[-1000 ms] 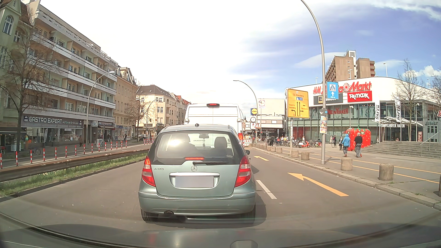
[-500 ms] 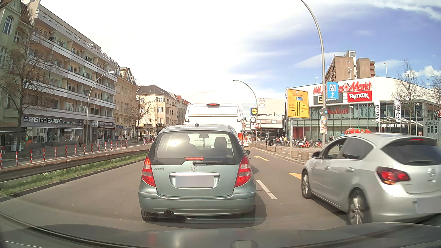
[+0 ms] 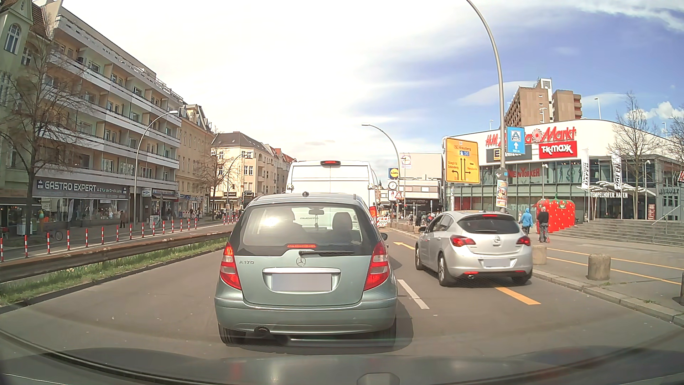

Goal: Follow the waypoints while adhering to traffic rules and regulations

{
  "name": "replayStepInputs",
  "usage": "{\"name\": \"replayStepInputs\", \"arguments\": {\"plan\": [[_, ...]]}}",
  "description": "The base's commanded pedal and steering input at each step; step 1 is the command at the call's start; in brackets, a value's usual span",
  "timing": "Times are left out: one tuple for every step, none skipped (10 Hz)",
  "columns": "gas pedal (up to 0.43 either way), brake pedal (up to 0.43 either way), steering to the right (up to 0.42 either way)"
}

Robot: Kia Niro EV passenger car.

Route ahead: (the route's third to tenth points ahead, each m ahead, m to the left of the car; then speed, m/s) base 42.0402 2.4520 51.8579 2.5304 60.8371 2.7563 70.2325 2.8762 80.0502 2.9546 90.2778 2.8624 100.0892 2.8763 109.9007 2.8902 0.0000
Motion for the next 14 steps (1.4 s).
{"name": "replayStepInputs", "arguments": {"plan": [[0.0, 0.415, 0.005], [0.0, 0.415, 0.005], [0.0, 0.415, 0.005], [0.0, 0.415, 0.005], [0.0, 0.415, 0.005], [0.0, 0.415, 0.005], [0.0, 0.415, 0.005], [0.0, 0.415, 0.005], [0.0, 0.415, 0.005], [0.0, 0.415, 0.005], [0.0, 0.415, 0.005], [0.0, 0.415, 0.005], [0.0, 0.415, 0.005], [0.0, 0.415, 0.005]]}}
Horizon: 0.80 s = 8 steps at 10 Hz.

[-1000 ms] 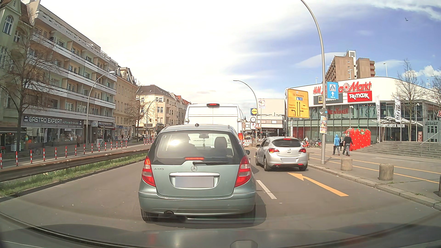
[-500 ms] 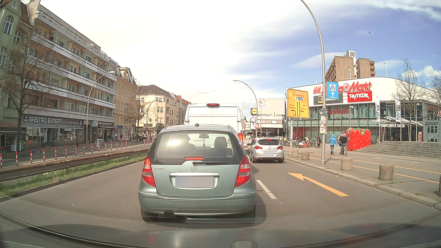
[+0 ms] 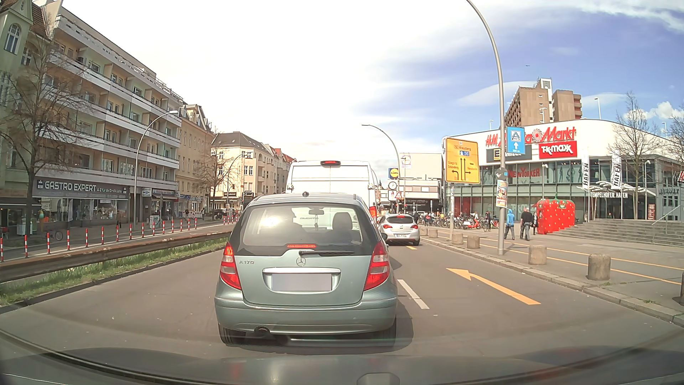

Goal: Follow the waypoints while adhering to traffic rules and regulations

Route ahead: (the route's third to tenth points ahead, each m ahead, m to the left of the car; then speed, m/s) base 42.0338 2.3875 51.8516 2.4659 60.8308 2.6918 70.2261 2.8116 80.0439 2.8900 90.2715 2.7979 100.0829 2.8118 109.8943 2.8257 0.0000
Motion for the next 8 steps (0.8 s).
{"name": "replayStepInputs", "arguments": {"plan": [[0.0, 0.415, 0.005], [0.0, 0.415, 0.005], [0.0, 0.415, 0.005], [0.0, 0.415, 0.005], [0.0, 0.415, 0.005], [0.0, 0.415, 0.005], [0.0, 0.409, 0.005], [0.0, 0.415, 0.005]]}}
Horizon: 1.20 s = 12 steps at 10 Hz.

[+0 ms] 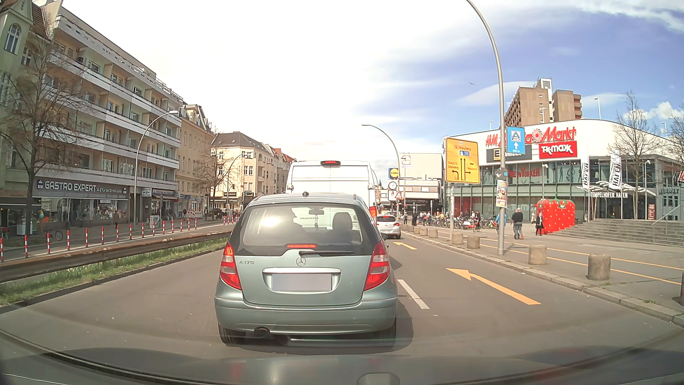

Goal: Follow the waypoints while adhering to traffic rules and regulations

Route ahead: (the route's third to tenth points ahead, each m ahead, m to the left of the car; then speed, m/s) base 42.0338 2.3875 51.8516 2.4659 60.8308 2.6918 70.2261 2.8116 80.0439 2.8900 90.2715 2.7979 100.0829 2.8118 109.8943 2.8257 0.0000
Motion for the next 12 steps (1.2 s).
{"name": "replayStepInputs", "arguments": {"plan": [[0.0, 0.415, 0.005], [0.0, 0.409, 0.005], [0.0, 0.415, 0.005], [0.0, 0.415, 0.005], [0.0, 0.415, 0.005], [0.0, 0.415, 0.005], [0.0, 0.415, 0.005], [0.0, 0.415, 0.005], [0.0, 0.415, 0.005], [0.0, 0.415, 0.005], [0.0, 0.415, 0.005], [0.0, 0.415, 0.005]]}}
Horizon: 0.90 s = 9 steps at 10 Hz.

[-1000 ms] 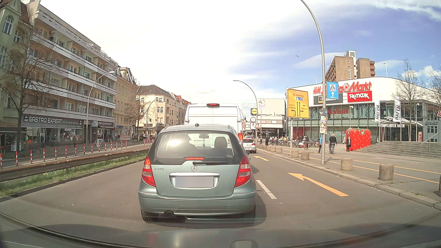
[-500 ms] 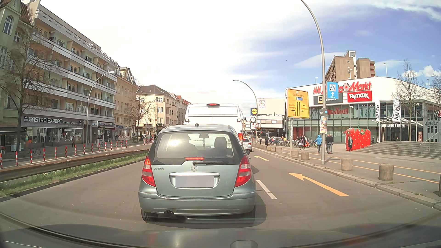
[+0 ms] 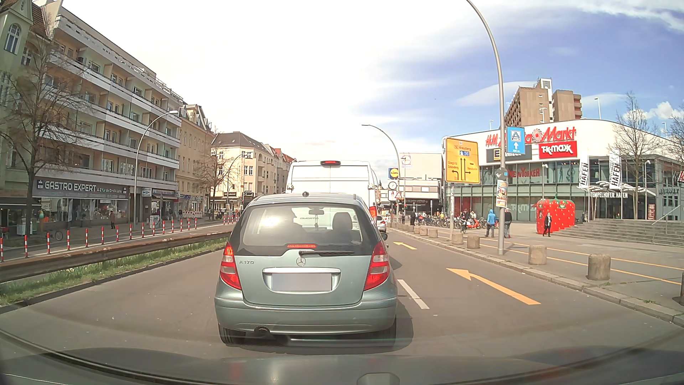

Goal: Follow the waypoints while adhering to traffic rules and regulations

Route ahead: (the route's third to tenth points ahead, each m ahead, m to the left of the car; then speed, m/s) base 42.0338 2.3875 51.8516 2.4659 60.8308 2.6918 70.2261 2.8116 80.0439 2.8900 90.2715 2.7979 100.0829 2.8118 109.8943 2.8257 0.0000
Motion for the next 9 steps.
{"name": "replayStepInputs", "arguments": {"plan": [[0.0, 0.415, 0.005], [0.0, 0.415, 0.005], [0.0, 0.415, 0.005], [0.0, 0.415, 0.005], [0.0, 0.415, 0.005], [0.0, 0.415, 0.005], [0.0, 0.415, 0.005], [0.0, 0.409, 0.005], [0.0, 0.415, 0.005]]}}
